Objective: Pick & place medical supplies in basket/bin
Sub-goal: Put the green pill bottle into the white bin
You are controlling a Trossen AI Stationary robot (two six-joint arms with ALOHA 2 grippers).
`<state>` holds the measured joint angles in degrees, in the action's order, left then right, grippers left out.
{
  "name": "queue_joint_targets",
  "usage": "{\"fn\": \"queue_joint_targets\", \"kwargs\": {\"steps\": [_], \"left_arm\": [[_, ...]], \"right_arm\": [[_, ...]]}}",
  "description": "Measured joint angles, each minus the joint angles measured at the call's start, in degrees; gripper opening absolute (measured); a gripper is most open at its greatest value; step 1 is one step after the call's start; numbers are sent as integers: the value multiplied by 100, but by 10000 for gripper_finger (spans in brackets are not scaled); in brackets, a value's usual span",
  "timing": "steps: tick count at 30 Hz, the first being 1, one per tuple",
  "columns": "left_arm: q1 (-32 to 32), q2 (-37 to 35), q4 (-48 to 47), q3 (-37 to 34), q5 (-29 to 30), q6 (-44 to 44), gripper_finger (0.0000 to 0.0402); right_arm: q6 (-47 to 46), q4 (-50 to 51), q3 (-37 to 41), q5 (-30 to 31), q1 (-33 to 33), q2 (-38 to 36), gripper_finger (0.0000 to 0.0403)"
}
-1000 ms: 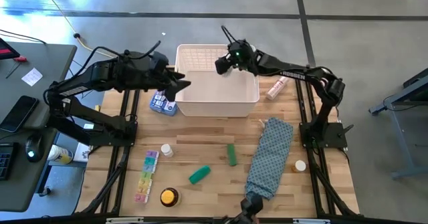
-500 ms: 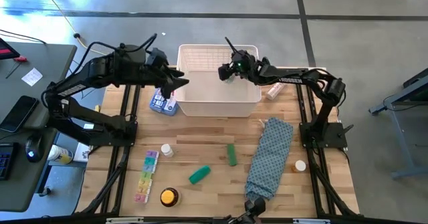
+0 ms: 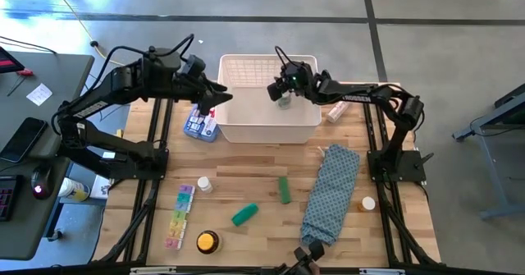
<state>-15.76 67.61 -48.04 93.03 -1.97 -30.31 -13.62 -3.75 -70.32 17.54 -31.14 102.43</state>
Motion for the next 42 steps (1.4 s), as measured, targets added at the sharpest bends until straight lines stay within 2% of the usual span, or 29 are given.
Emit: {"fn": "queue_joint_targets", "kwargs": {"steps": [8,11,14,18,20,23,26,30,33,36,42], "left_arm": [[0,0,5,0,12,-148,271],[0,0,117,0,249,-148,271],[-3,86,481,4,527,-150,271],[-3,249,955,4,529,-90,271],[0,303,1037,4,509,28,271],[0,385,1132,4,510,116,271],[-3,424,1138,2,507,81,271],[-3,407,1079,2,382,273,271],[-1,334,1012,0,377,404,271],[0,198,994,0,379,548,271],[-2,-139,797,0,381,608,271]], "right_arm": [[328,-441,-17,-583,48,-483,127],[208,-398,-17,-702,121,-810,128],[214,-349,-19,-710,203,-1151,128],[-91,-65,-31,-739,209,-1296,124],[-426,129,-118,-782,228,-1156,114],[-289,566,-647,-1067,406,-874,93],[77,1560,-1505,-935,607,-590,67],[-100,2743,-2270,-867,523,-74,30],[-416,3071,-2483,-1307,376,312,7],[-620,3184,-2505,-1778,301,645,5],[-777,3484,-2498,-1795,260,1030,3]]}}
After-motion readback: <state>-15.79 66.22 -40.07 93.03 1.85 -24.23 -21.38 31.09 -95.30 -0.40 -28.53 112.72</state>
